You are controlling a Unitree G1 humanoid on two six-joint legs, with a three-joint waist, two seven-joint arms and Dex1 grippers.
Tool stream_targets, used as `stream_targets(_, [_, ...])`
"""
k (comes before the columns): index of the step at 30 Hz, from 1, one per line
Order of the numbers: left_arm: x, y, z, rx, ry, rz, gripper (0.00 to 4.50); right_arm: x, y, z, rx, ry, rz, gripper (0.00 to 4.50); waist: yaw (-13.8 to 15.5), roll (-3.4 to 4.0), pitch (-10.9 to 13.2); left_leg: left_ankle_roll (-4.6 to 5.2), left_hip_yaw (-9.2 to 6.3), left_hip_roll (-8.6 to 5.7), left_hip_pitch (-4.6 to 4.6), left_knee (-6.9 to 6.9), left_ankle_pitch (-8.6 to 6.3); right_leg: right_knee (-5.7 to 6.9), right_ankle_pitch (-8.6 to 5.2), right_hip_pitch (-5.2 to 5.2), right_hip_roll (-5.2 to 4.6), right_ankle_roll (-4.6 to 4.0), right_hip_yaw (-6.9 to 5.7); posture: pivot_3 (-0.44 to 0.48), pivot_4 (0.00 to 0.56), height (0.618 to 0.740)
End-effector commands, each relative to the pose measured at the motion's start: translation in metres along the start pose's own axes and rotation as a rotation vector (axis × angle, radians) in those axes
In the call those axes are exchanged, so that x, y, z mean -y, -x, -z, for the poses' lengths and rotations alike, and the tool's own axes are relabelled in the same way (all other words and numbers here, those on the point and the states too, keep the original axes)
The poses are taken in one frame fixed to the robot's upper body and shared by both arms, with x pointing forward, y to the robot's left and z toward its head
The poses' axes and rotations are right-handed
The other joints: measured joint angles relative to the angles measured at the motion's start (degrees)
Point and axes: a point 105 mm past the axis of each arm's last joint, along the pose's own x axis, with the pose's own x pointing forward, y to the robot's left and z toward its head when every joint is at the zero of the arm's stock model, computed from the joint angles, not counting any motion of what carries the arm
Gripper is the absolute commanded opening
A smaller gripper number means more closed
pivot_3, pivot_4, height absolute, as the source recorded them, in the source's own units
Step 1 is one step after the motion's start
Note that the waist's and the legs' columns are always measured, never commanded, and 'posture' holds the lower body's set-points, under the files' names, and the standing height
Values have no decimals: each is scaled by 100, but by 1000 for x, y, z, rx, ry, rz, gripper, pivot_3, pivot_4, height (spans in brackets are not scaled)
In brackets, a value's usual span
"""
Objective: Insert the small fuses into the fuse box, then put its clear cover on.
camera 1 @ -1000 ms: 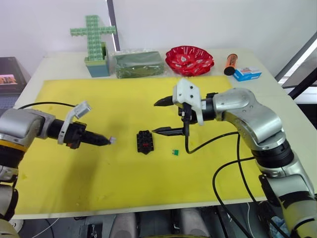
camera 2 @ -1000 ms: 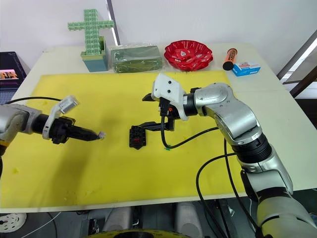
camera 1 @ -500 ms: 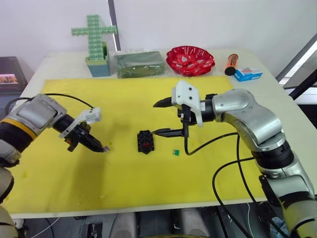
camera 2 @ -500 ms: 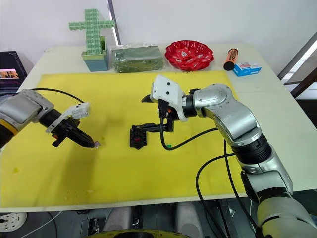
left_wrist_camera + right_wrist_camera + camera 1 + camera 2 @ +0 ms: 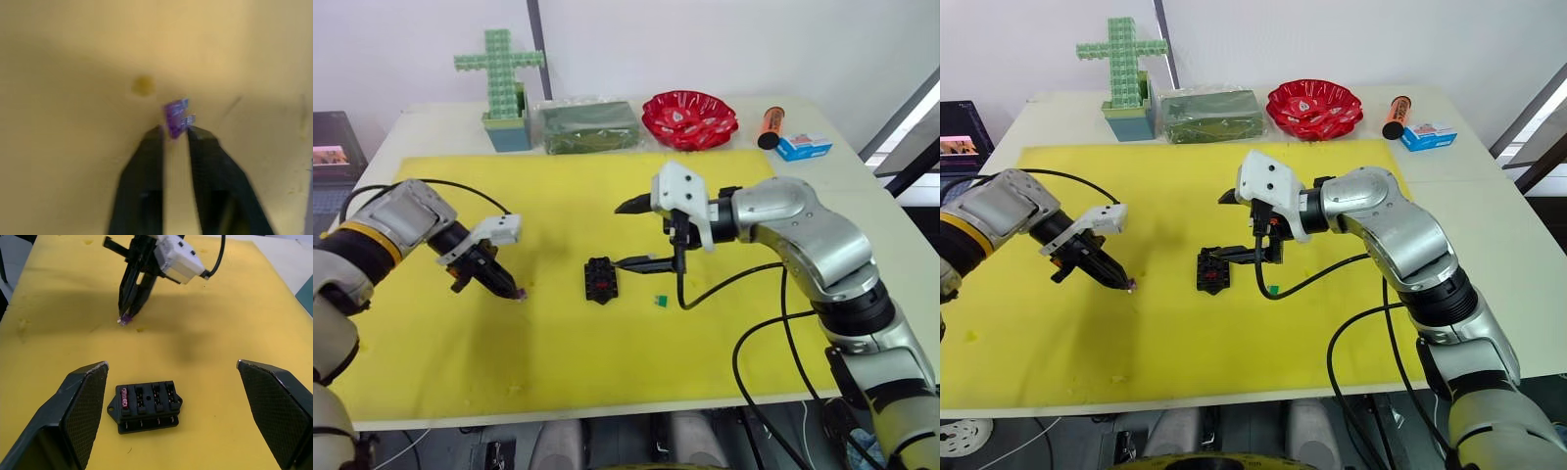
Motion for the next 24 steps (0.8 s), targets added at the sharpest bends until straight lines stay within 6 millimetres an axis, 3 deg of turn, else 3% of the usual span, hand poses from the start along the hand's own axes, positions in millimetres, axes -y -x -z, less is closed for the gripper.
stream_targets(1, [-4,18,-15,76,-18,-57,2175,-3,1,-9,20,50,0,4500,-2,0,0,0,0,0,0,0,0,0,0,0,0,0,0,0,150,740])
stream_targets(7, [8,43,-18,214,13,-90,4418,-3,1,-8,21,49,-3,4500,-29,-5,3,0,0,1,0,-2,0,-1,0,-1,0,1,0,0,150,740])
stream_targets(18, [49,65,6,535,197,-116,4464,0,12,-4,4,46,-6,4500,-9,-4,4,3,1,8,1,2,-2,4,-1,-1,1,2,0,0,150,740])
stream_targets(24, [65,57,31,664,371,-176,4464,-1,15,-4,5,52,-38,4500,-17,-1,5,3,4,13,6,-4,-2,4,-2,-2,1,0,-1,0,150,740])
